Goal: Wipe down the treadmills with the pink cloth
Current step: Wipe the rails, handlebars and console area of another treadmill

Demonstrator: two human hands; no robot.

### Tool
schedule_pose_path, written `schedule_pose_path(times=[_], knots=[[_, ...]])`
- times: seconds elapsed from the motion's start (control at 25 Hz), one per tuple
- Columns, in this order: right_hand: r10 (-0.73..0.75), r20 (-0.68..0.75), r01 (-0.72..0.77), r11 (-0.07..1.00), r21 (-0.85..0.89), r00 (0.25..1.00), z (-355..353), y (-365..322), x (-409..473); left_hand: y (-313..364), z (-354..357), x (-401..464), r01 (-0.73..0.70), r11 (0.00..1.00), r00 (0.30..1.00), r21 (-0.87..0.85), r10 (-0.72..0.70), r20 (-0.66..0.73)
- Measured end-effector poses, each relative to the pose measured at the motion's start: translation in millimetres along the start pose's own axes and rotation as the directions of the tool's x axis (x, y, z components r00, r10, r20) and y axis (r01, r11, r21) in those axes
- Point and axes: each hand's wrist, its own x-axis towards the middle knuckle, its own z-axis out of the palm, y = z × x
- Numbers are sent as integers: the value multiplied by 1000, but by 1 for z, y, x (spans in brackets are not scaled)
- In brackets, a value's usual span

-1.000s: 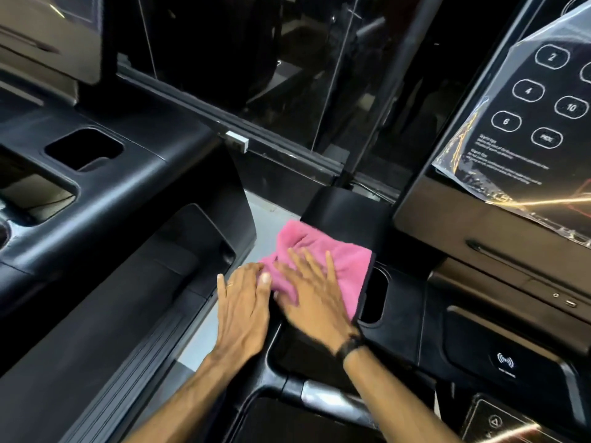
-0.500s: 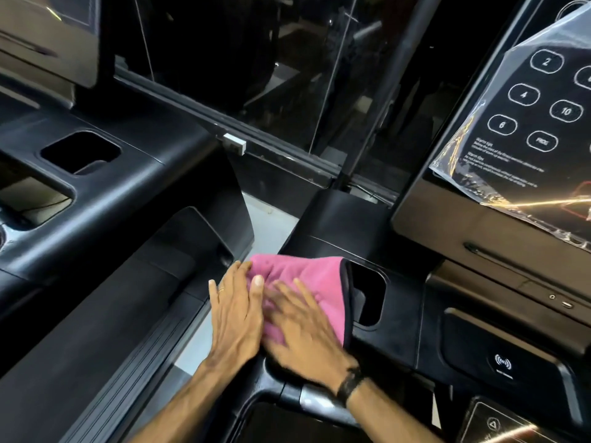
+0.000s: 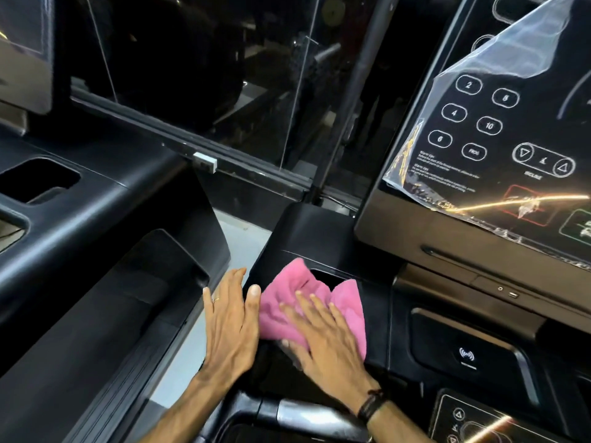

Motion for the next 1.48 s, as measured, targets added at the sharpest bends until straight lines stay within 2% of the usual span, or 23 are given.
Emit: schedule_pose_path(times=[0.04,0.08,0.16,0.32,0.4,0.52,0.64,0.72,0.92,1.08,1.2,1.28,1.48], knots=[[73,-20,-73,997,5,997,-2,4,9,1,1,0,-6,1000,1000,-3,6,1],[125,19,-125,992,31,992,-6,6,20,2,3,0,-9,1000,1000,-3,9,2],[156,166,-169,983,68,974,-9,1,32,4,6,-3,5,1000,1000,-5,-5,16],[239,314,-283,954,102,919,-13,-7,32,2,7,-6,-3,999,998,40,0,59],[250,343,-310,942,131,905,-17,-5,34,4,4,-7,13,1000,999,3,-13,37],[206,328,-303,911,280,922,-21,2,39,3,-6,-8,27,999,999,-23,-26,23],[251,420,-410,844,346,872,-26,13,47,-4,-10,-4,50,998,999,-27,-50,0],[268,467,-440,842,312,843,-30,17,52,-5,-9,-2,55,998,998,-23,-55,4],[270,577,-387,918,89,771,-32,14,64,0,-3,1,-20,1000,999,-7,21,38],[350,586,-374,924,-85,731,-35,5,74,8,-7,-4,-56,998,997,-2,57,53],[361,500,-324,932,-162,787,-33,0,77,5,-21,-13,-51,999,998,6,50,43],[350,436,-321,936,-141,829,-31,-4,75,0,-30,-19,-47,999,999,12,47,18],[397,290,-418,908,13,871,-27,-13,61,-1,-32,-30,-41,999,999,-10,41,25]])
